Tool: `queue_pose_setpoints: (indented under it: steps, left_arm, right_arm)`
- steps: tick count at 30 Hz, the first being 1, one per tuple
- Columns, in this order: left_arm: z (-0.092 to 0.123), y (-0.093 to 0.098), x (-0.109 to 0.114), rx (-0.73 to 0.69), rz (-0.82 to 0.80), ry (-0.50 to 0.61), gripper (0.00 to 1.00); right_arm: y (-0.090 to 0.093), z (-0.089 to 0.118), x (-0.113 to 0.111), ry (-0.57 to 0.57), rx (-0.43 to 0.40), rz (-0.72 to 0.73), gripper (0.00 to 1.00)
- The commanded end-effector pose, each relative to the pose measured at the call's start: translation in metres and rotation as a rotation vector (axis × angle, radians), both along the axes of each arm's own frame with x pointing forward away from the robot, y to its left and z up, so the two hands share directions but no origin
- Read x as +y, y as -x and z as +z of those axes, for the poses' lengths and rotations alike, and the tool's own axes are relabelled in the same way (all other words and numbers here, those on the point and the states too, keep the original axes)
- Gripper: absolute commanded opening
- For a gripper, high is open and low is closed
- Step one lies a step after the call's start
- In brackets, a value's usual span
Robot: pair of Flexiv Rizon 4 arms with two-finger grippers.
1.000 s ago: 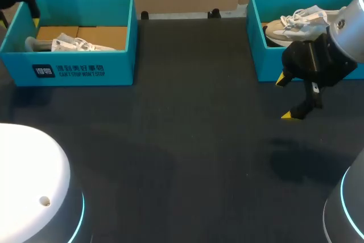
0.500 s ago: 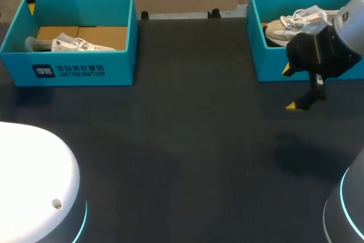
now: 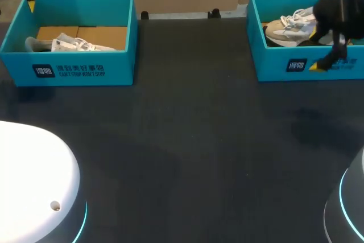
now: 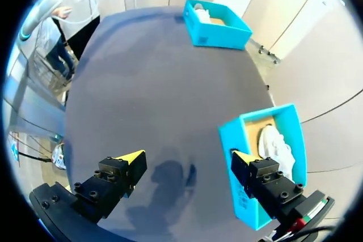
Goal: Take the shoe out of the shoebox, open the shoe tongue, remove and reinsert the insole, then place the shoe into the shoebox
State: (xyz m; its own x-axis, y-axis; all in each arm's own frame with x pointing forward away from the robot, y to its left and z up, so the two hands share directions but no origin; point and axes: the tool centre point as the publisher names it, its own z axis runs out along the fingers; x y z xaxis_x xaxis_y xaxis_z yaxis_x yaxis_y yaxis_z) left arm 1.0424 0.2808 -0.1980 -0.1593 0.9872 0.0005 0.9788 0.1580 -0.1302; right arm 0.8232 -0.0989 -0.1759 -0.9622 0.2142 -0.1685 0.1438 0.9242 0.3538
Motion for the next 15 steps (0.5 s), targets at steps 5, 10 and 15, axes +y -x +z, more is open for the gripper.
queue_pose_setpoints:
  steps: [5, 10, 15]
  left_arm:
    - [0.0, 0.0, 0.0, 0.001, -0.002, -0.002, 1.0]
    - [0.0, 0.0, 0.0, 0.001, -0.002, -0.002, 1.0]
    - [0.0, 0.0, 0.0, 0.001, -0.002, -0.002, 1.0]
  right_arm:
    - [-0.053, 0.013, -0.038, -0.097, -0.086, 0.084, 1.0]
    - [-0.053, 0.013, -0.038, -0.097, -0.086, 0.084, 1.0]
    - [-0.053, 0.013, -0.038, -0.097, -0.086, 0.084, 1.0]
